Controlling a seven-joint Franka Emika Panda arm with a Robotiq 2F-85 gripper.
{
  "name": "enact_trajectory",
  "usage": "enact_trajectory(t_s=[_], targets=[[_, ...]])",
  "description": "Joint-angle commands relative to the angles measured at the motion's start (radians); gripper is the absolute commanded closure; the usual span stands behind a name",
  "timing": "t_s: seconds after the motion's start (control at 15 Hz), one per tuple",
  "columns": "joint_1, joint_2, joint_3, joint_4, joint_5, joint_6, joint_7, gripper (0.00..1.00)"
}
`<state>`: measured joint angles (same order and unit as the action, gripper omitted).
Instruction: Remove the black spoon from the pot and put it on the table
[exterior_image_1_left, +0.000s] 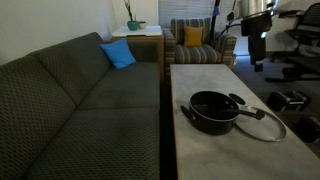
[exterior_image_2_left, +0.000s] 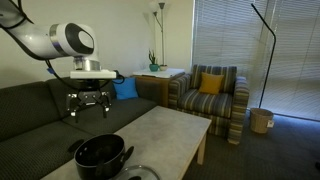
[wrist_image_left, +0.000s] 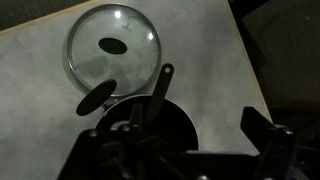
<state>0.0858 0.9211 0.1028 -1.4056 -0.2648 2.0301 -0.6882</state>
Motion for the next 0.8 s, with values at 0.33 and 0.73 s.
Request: enact_trajectory(t_s=[0.33,0.73], targets=[[-0.088,0.266,0.028,0.180,0.107,0.058,-0.055,0.00],[-0.070,0.294,0.011,0.189,0.092,0.057,-0.029,0.00]])
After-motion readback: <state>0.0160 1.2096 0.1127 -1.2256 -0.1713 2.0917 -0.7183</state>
